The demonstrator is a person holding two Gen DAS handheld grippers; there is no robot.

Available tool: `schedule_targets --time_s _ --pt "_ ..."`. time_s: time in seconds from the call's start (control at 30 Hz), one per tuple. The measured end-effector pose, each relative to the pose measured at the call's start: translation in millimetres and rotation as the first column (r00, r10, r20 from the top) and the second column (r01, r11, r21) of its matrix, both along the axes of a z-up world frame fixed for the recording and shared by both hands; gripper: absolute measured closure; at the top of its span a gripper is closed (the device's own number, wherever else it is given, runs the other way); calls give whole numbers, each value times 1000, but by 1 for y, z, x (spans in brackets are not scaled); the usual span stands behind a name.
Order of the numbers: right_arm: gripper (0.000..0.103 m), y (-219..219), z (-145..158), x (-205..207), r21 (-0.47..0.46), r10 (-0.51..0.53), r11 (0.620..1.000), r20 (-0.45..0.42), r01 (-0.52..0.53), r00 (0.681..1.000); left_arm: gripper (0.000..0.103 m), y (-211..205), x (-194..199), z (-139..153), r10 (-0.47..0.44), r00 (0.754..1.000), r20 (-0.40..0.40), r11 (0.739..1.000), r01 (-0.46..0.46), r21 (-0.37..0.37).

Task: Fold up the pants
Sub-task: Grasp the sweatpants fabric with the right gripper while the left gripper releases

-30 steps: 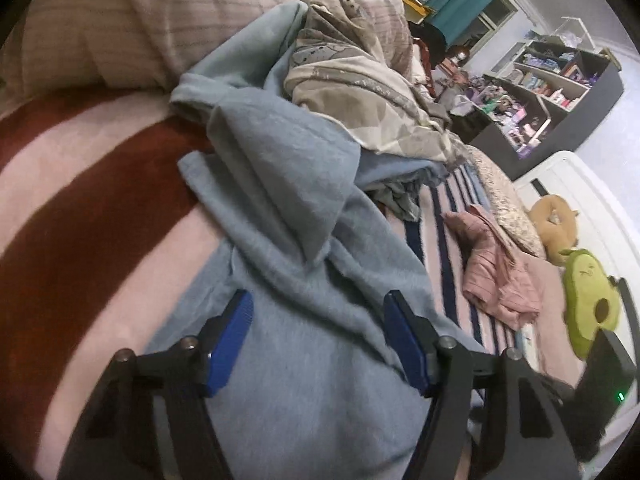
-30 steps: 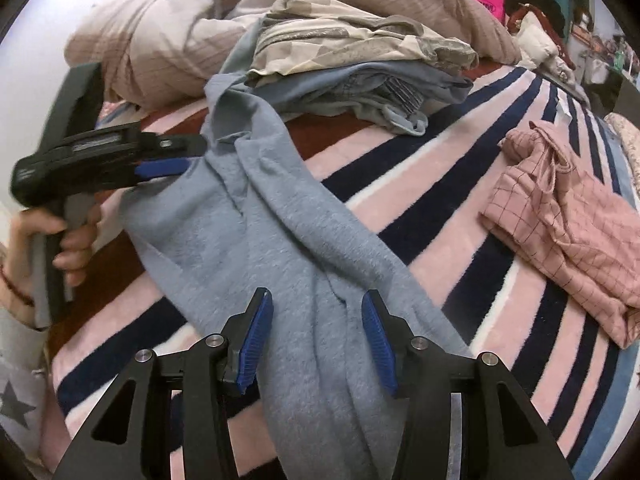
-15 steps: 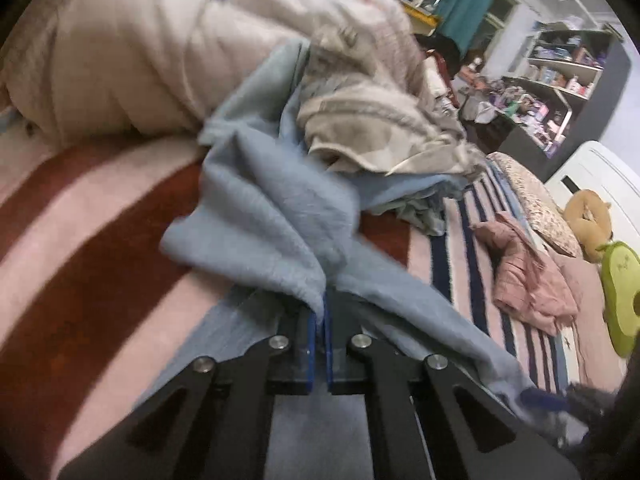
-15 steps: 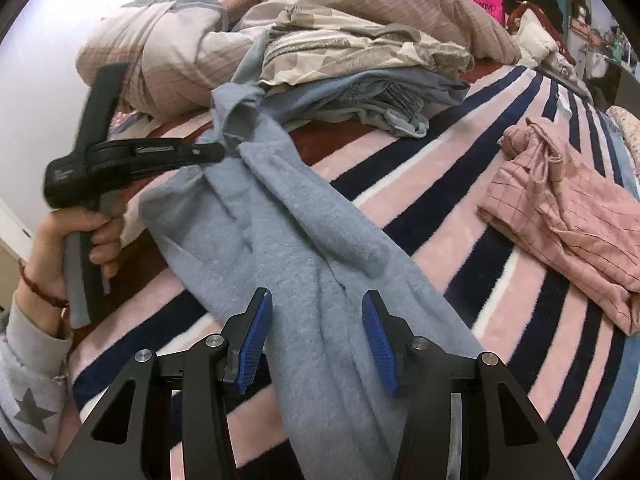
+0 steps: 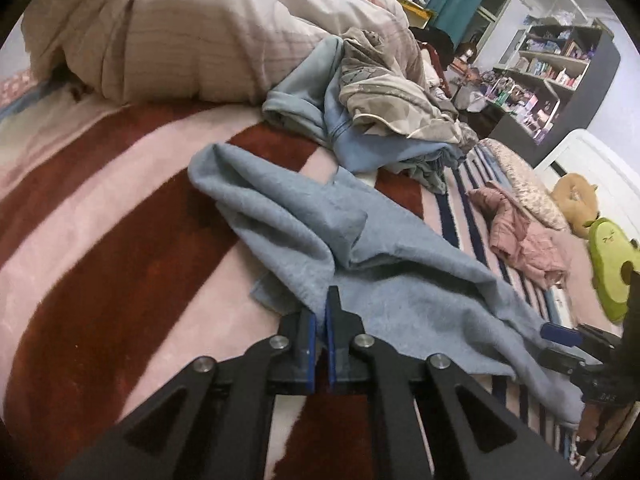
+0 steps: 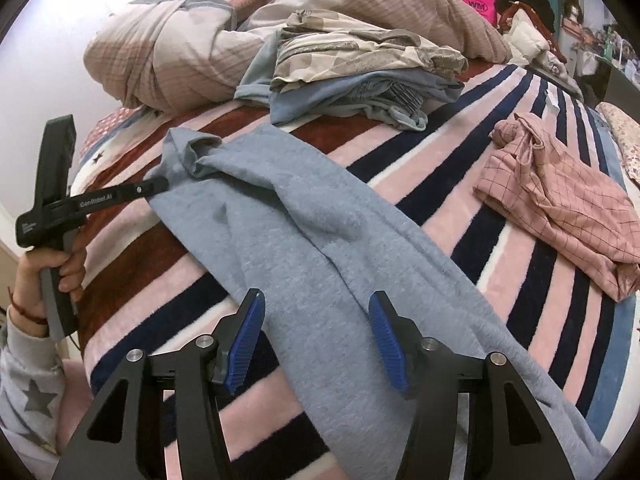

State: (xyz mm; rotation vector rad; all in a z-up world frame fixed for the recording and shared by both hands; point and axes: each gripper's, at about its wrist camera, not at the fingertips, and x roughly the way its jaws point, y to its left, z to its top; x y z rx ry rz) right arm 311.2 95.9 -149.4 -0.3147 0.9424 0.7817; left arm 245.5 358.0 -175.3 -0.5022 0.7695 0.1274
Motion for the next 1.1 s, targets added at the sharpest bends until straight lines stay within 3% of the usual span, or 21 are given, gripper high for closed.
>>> schedule_targets --time_s 0.03,0.1,0.13,0.2,0.3,0.47,0.53,0.57,0.6,0.73,0.9,1.0,1.07,1.1 --pt "53 4 1 0 -5 1 1000 4 -1 1000 92 2 -1 2 2 1000 -5 1000 -2 3" --pt "53 16 5 5 -22 13 1000 26 -12 1000 58 6 -5 9 30 999 12 998 -30 47" --pt "53 24 7 7 -28 21 999 40 -20 999 54 9 -7 13 43 999 28 997 -44 65" --pt "44 39 11 12 -26 40 999 60 -39 997 53 16 -8 17 65 997 41 995 -68 71" --pt "41 75 11 18 -32 102 995 90 -99 991 53 32 -2 10 82 996 40 997 -82 -2" --pt "41 136 -16 23 -175 218 967 185 -186 958 53 45 13 -3 96 995 -5 995 -96 -20" --pt "56 148 -25 31 -184 220 965 177 -187 959 53 49 17 -6 95 995 -13 995 -96 -30" --pt "88 151 -27 38 -166 205 970 159 -179 966 53 51 16 -7 96 995 -11 994 -97 -43" --pt "100 151 -27 48 -141 168 979 138 -149 976 54 53 17 -8 99 995 -10 994 -99 -56" --pt "98 141 -16 90 -62 -33 997 117 40 993 60 51 22 -10 96 995 -28 995 -97 -38" --pt "97 138 -35 124 -182 -121 972 145 147 982 60 50 25 -10 87 996 -35 995 -89 -35" --pt "84 135 -39 130 -178 -139 972 87 152 987 60 52 21 -7 79 997 -17 994 -80 -72" --pt "65 130 -28 122 -131 -145 979 107 159 984 59 54 18 -5 93 996 -14 993 -94 -68" --pt "64 129 -20 114 -96 -131 985 115 142 985 58 55 18 -5 98 995 -13 993 -99 -69"
